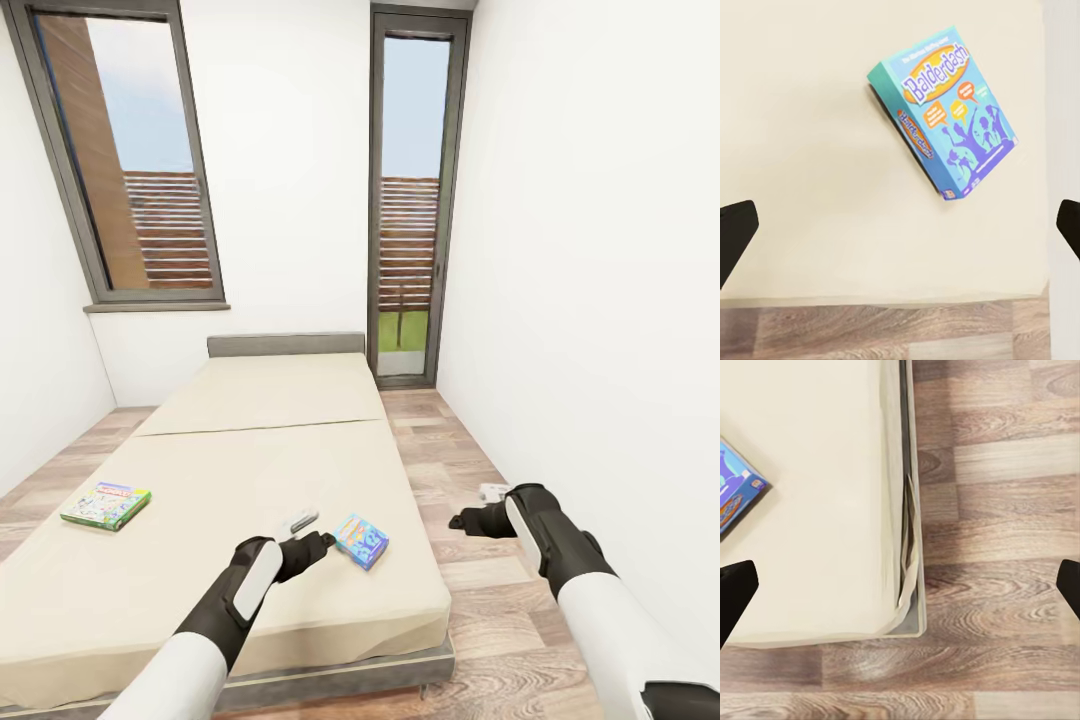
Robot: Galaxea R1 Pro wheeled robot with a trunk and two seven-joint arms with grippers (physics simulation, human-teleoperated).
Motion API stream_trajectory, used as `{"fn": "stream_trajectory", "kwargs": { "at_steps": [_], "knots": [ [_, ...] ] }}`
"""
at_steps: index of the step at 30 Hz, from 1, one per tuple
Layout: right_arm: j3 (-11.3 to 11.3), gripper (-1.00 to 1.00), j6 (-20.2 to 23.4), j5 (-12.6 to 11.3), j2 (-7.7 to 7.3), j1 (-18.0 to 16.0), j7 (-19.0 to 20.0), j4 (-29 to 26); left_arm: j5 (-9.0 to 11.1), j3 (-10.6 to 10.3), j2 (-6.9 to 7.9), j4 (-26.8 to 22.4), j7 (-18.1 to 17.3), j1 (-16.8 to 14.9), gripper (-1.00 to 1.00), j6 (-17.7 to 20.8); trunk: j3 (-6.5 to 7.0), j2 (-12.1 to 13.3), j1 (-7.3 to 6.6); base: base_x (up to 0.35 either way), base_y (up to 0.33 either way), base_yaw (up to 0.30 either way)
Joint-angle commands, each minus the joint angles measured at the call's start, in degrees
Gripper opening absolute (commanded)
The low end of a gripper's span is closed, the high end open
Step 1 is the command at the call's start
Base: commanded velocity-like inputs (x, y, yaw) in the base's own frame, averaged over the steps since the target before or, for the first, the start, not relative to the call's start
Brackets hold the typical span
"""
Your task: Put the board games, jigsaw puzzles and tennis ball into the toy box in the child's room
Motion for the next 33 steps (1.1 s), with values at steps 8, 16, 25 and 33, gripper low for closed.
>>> {"fn": "stream_trajectory", "kwargs": {
  "at_steps": [8, 16, 25, 33],
  "knots": [
    [-0.07, 1.0, 0.63, -0.11, -0.29, -0.02, 0.06, -0.34, 0.51, -0.47, 0.16, 0.08, 0.15, 0.42, 1.0, -0.03, -0.06, -0.03, -0.01, 0.004, 0.0, 0.0],
    [-0.07, 1.0, 0.74, -0.11, -0.36, -0.01, 0.05, -0.43, -0.18, -0.65, 0.31, 0.79, 0.03, 1.2, 1.0, -2.96, -0.06, -0.03, -0.01, 0.112, -0.001, 0.0],
    [-0.07, 1.0, 0.79, -0.11, -0.4, -0.01, 0.05, -0.47, -0.13, -0.72, 0.26, 1.88, 0.06, 1.46, 1.0, -5.08, -0.06, -0.03, -0.01, 0.159, -0.008, 0.0],
    [-0.07, 1.0, 0.81, -0.11, -0.39, -0.01, 0.04, -0.5, 0.87, -0.65, -0.14, 1.82, -0.02, 1.51, 1.0, -5.56, -0.06, -0.03, -0.01, 0.054, -0.004, 0.0]
  ]
}}
